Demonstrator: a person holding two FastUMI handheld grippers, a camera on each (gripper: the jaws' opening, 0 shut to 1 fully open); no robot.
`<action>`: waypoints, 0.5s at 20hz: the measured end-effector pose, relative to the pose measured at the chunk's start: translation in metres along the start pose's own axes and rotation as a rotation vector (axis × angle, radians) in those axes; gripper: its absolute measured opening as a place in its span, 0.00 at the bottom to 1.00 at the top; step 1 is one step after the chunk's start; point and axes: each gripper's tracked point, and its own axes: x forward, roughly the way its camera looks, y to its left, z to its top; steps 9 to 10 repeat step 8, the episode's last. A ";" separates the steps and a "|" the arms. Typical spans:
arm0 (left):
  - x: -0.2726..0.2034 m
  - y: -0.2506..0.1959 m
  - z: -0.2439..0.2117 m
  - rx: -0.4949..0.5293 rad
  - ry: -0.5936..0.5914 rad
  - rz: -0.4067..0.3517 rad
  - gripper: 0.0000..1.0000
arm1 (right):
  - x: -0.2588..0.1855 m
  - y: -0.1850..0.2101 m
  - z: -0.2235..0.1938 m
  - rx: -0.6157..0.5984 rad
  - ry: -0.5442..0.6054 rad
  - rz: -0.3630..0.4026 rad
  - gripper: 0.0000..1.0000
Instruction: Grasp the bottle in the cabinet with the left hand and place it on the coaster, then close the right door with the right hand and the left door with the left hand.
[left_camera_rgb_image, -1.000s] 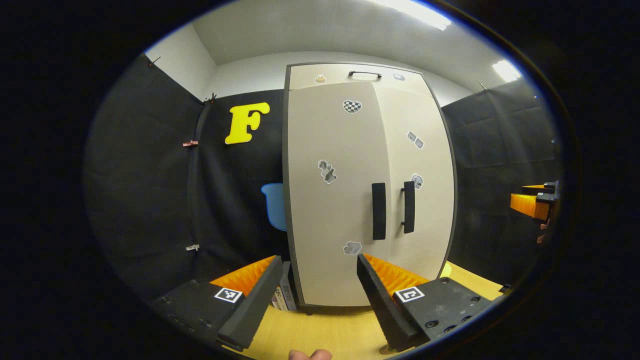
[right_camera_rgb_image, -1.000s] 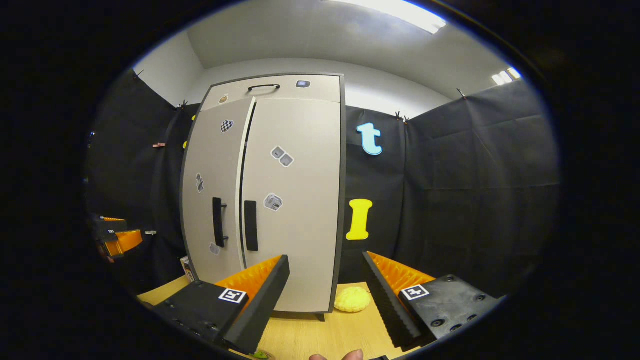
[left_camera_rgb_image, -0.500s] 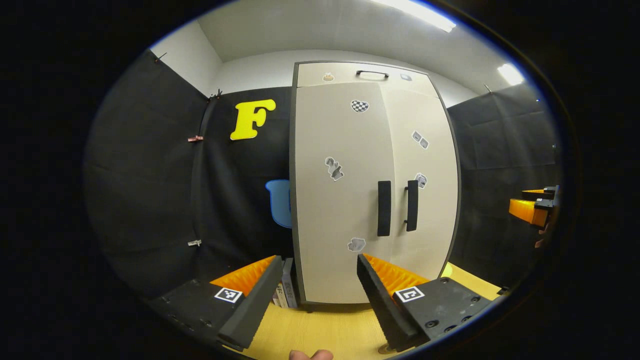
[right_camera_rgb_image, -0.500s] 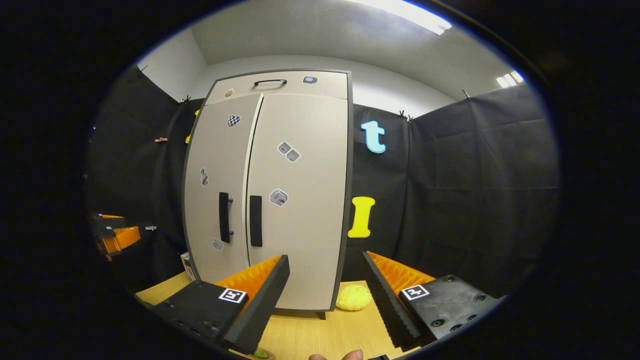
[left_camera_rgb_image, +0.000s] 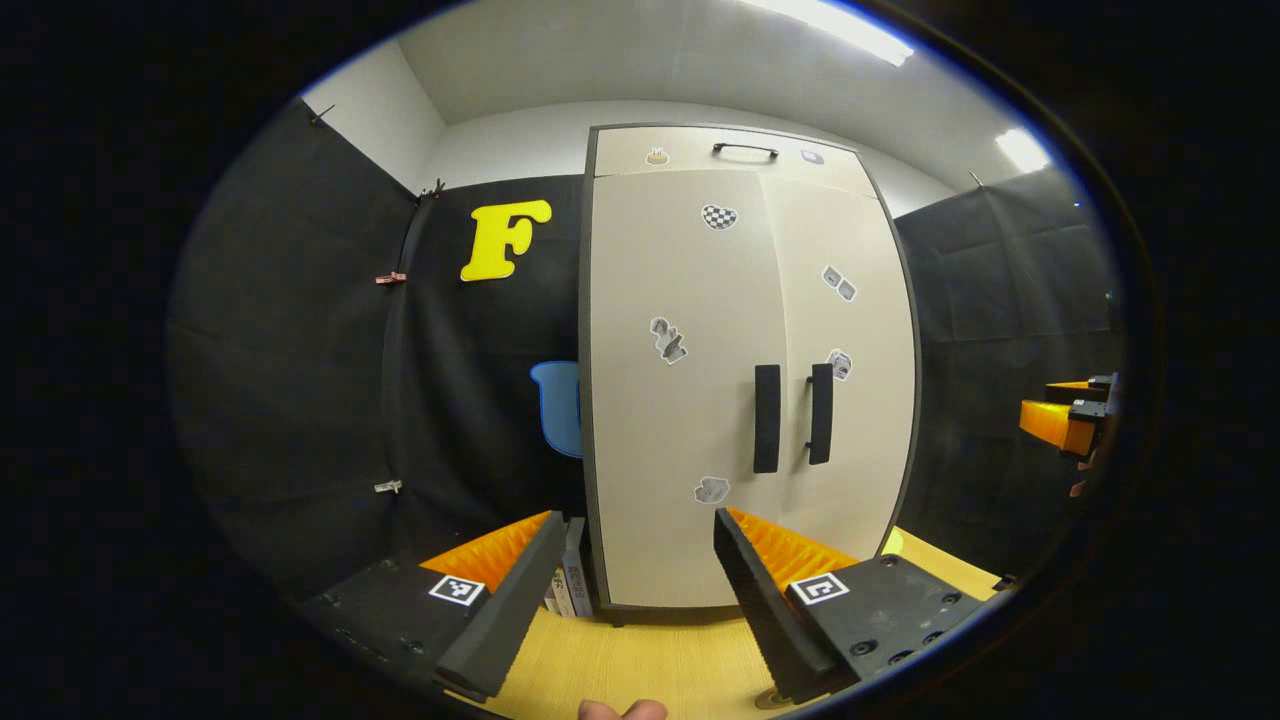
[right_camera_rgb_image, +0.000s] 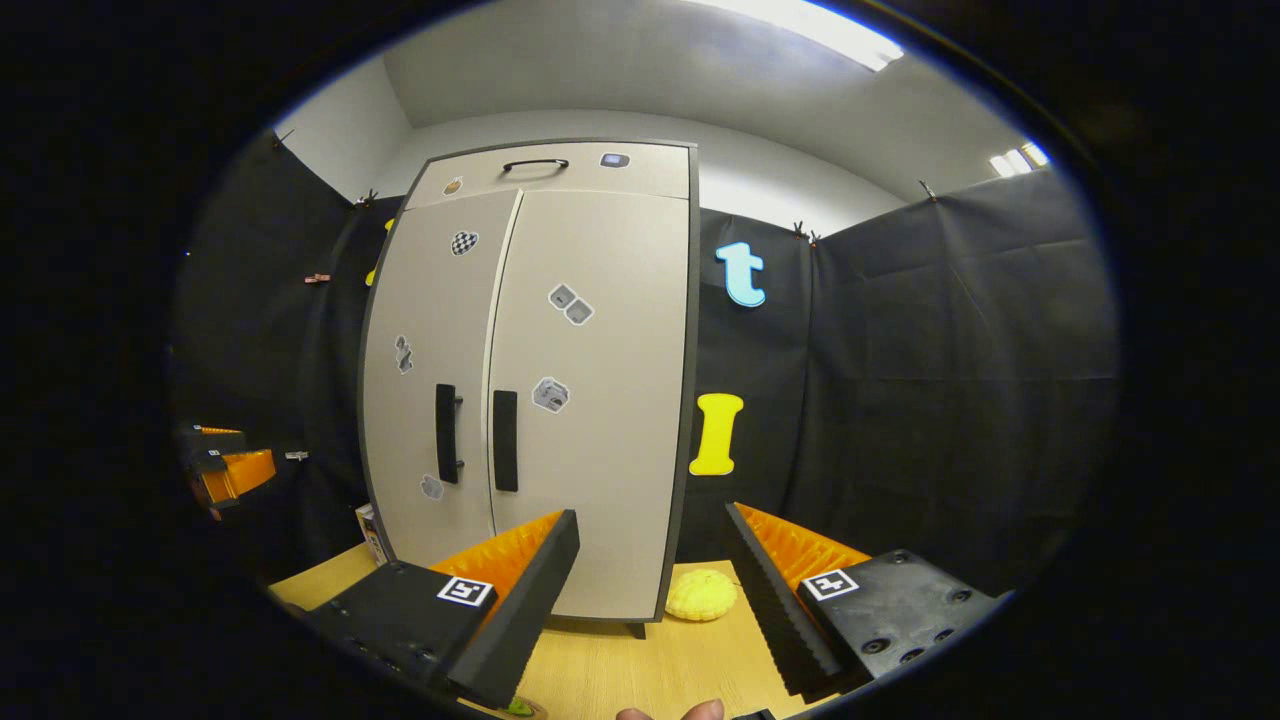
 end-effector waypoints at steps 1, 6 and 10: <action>0.000 0.000 0.000 0.001 0.001 -0.001 0.95 | 0.000 -0.001 0.000 0.001 -0.001 -0.001 0.96; 0.002 0.000 -0.001 -0.002 0.002 -0.004 0.95 | -0.002 -0.003 0.000 -0.002 0.000 -0.004 0.96; 0.002 -0.001 -0.001 0.002 0.004 -0.007 0.95 | -0.002 -0.004 0.000 -0.001 -0.002 -0.007 0.96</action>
